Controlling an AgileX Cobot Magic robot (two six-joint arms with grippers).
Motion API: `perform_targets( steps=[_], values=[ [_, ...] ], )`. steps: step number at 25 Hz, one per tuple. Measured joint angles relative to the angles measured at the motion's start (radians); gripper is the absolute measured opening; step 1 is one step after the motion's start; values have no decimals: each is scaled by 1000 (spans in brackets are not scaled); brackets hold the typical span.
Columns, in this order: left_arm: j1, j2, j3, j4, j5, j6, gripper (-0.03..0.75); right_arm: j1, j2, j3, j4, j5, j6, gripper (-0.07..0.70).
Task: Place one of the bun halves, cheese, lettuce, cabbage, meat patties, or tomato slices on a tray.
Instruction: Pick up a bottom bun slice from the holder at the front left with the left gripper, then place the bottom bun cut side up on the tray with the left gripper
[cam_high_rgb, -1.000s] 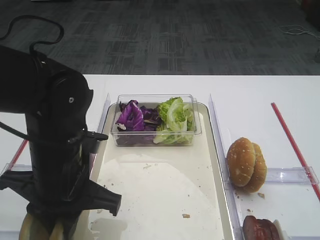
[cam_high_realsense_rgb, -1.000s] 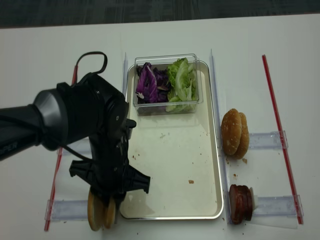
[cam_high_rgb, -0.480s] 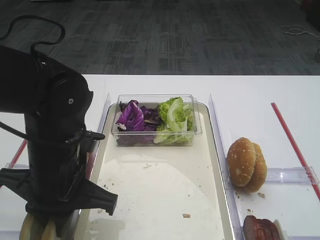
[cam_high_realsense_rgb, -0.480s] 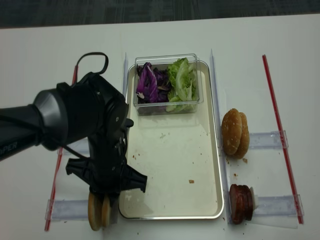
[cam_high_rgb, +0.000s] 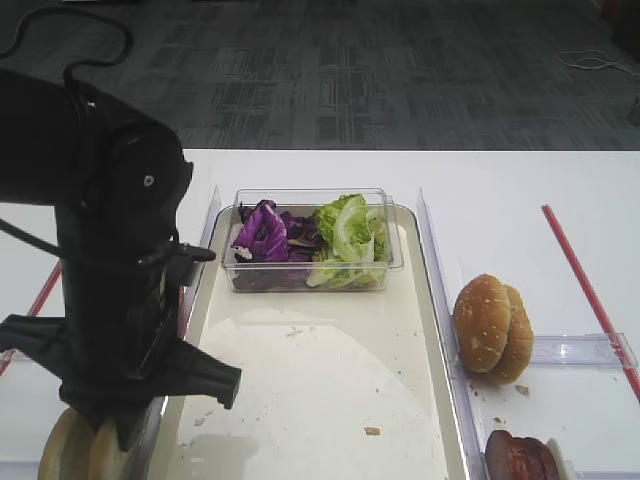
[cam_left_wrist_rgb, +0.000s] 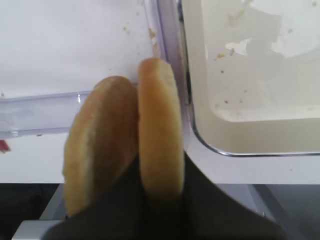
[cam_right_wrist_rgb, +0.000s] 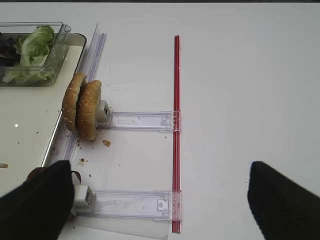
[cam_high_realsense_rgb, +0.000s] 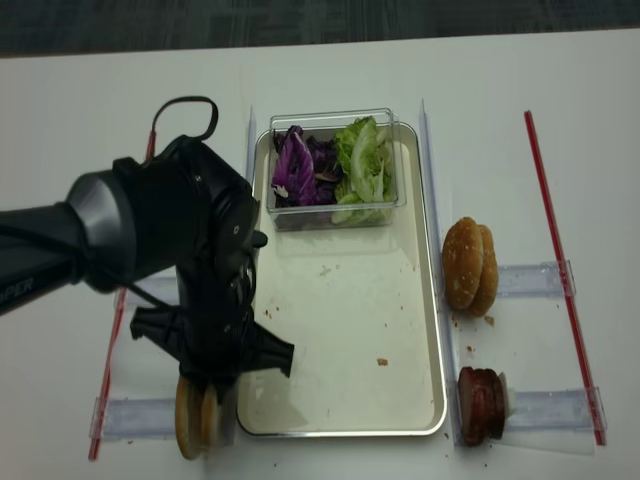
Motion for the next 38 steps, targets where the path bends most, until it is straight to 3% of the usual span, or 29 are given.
perform_targets(
  steps=[13,23,38],
  values=[
    [0,-29,-132,11,10,2,90,0,0,0,0,-2,0,692],
    [0,-42,-141,-127,14,72,89,0,0,0,0,-2,0,692],
    [0,-38,-141,-345,-202,312,89,0,0,0,0,-2,0,692]
  ],
)
